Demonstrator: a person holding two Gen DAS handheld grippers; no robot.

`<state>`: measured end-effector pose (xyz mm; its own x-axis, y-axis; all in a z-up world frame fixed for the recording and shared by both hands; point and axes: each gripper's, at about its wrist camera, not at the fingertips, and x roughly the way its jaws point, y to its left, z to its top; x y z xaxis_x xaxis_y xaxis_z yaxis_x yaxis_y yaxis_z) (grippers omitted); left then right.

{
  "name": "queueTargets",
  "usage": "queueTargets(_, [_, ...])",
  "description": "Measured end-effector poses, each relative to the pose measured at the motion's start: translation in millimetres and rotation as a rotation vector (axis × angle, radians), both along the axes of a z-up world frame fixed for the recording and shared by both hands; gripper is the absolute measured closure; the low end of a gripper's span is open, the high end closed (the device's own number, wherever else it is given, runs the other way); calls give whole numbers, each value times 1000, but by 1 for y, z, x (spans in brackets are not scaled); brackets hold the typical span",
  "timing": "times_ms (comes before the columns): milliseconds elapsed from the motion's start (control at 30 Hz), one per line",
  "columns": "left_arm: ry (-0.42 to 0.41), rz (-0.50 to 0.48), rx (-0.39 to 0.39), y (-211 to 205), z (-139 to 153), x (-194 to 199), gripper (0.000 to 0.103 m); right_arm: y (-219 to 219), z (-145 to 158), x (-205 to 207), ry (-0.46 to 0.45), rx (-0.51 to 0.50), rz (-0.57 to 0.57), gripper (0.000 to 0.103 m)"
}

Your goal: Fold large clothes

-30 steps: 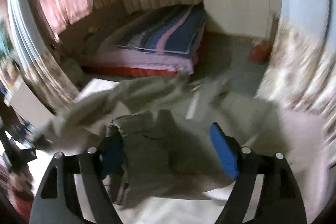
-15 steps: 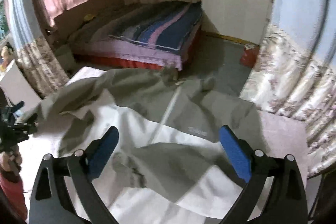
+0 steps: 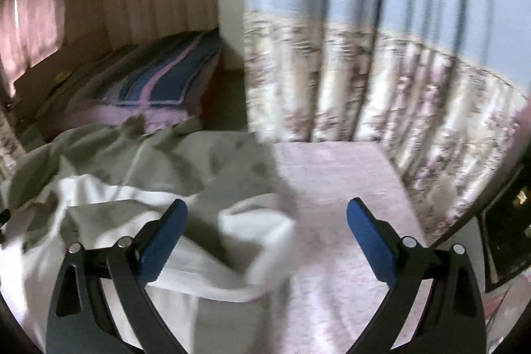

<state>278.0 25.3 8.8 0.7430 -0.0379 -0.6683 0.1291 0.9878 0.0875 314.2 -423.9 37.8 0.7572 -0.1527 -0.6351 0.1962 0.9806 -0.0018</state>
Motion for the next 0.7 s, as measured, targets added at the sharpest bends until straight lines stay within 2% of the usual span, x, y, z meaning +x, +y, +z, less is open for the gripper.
queueTargets(100, [14,-56,-10,-31,-6,2,3,-17,-8,-4,7,-8,-35,6])
queueTargets(333, [71,-194,-50,-100,-26,5,3,-36,-22,-4,5,78,-55,6])
queueTargets(567, [111,-239,-32,-146,-57,16,4,-23,-32,-3,23,24,-35,6])
queueTargets(633, [116,-257,-50,-149,-60,23,22,-23,-33,-4,28,21,-33,6])
queueTargets(667, [113,-271,-59,-150,-60,29,43,-23,-33,-4,27,22,-31,6])
queueTargets(700, [112,-274,-59,-152,-60,33,58,-23,-32,-5,26,19,-32,6])
